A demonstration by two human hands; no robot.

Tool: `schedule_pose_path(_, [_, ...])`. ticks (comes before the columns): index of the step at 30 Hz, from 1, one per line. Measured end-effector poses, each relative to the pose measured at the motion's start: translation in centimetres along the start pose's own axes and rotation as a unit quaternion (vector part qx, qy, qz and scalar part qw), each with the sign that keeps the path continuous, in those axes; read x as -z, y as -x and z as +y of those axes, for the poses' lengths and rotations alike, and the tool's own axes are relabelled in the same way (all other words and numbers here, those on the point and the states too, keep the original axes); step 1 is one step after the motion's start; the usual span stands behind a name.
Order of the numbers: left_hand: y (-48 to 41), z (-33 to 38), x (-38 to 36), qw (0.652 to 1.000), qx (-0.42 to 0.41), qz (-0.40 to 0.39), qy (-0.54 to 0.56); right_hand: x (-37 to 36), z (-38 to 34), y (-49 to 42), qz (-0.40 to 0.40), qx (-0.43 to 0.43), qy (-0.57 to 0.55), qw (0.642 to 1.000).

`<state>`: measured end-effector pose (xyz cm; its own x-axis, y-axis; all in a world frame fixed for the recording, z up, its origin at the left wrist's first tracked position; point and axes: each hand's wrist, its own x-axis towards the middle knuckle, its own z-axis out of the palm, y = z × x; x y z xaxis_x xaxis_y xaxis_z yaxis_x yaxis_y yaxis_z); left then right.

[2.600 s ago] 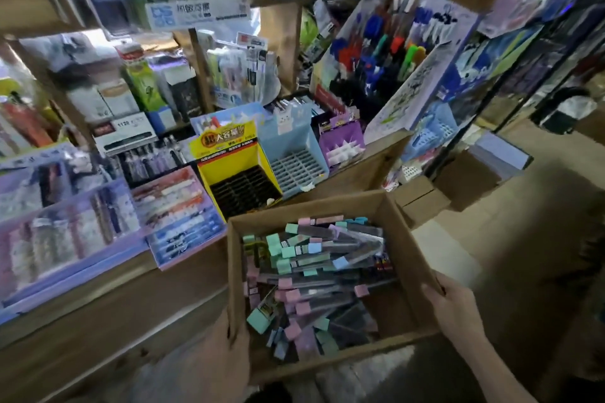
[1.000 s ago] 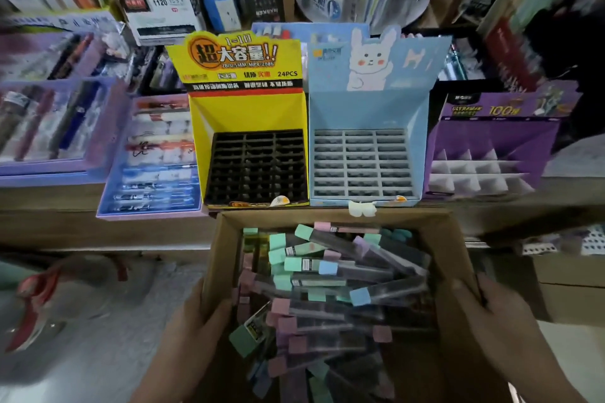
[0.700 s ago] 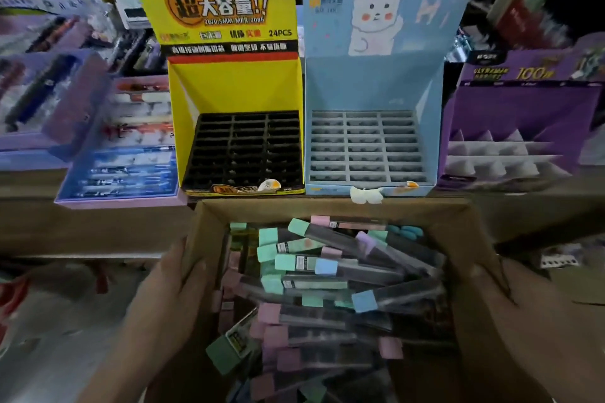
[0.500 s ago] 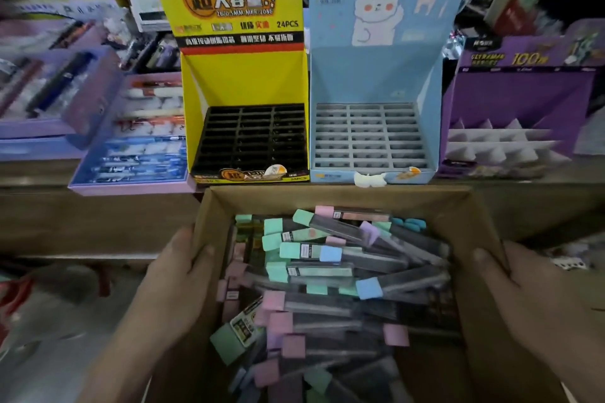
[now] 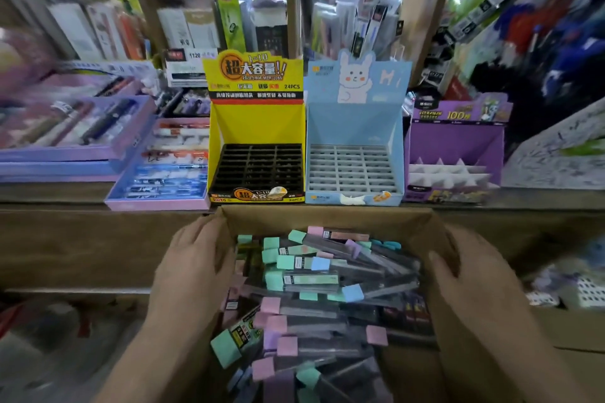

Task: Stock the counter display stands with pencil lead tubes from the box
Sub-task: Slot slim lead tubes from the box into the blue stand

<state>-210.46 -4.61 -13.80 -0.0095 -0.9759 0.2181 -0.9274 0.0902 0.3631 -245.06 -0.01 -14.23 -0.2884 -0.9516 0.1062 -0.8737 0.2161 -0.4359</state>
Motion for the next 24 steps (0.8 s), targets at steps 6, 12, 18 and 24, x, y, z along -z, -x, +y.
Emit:
schedule_pose_path(6, [-1.6,2.4,-0.8,0.977,-0.119,-0.167,0.056,0.5,-2.2,-0.5,-0.192,0.178,0.022,0.965])
schedule_pose_path(12, [-3.0,2.7,-4.0,0.956,-0.111,-0.271,0.036,-2.5,-3.5,-1.7,-0.257,0.208,0.126,0.935])
schedule_pose_path(18, [-2.8,2.3,-5.6,0.959,-0.093,-0.26,0.059,-3.0,-3.7,-2.8,-0.24,0.217,0.057,0.945])
schedule_pose_path(24, [-2.9,2.0,-5.7,0.954,-0.074,-0.275,0.098,-4.4,-6.2,-4.0,-0.212,0.214,-0.01,0.954])
